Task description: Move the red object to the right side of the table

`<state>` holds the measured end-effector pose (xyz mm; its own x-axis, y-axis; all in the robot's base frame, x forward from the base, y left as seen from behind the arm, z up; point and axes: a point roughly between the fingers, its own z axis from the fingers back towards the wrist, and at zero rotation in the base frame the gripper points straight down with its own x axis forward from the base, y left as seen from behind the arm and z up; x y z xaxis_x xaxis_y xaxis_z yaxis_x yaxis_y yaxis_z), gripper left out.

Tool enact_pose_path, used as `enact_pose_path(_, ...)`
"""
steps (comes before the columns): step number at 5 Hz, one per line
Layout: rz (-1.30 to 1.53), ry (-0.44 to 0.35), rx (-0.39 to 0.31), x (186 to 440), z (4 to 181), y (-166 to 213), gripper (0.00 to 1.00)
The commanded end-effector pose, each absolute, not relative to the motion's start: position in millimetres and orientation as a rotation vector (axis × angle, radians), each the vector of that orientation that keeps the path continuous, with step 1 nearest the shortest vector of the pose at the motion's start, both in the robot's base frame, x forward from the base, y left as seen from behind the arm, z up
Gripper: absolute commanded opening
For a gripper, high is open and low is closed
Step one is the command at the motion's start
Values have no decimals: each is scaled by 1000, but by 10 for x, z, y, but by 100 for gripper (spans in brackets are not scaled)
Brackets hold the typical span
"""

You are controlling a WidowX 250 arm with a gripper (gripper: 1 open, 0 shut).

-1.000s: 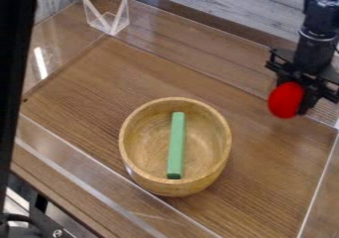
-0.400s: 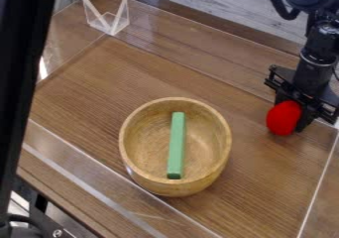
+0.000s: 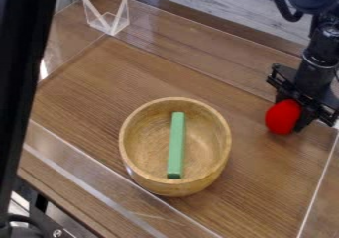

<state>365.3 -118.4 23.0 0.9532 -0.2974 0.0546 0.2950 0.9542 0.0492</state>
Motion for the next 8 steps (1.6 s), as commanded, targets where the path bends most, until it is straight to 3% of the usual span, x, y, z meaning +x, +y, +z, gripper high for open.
enact_pose_path(1,-316,-142,52,3746,600,-1218,0)
enact_pose_path(2,-325,-156,73,3753,733,-1210,0)
enact_pose_path(3,-300,-184,87,3592,928,-1309,0)
enact_pose_path(4,-236,-202,67,3256,820,-1464,0)
enact_pose_path(5,-206,-206,37,3021,600,-1553,0)
enact_pose_path(7,-234,-256,-29,2643,411,-1572,0)
enact_pose_path(8,-262,-279,-65,2538,361,-1573,100)
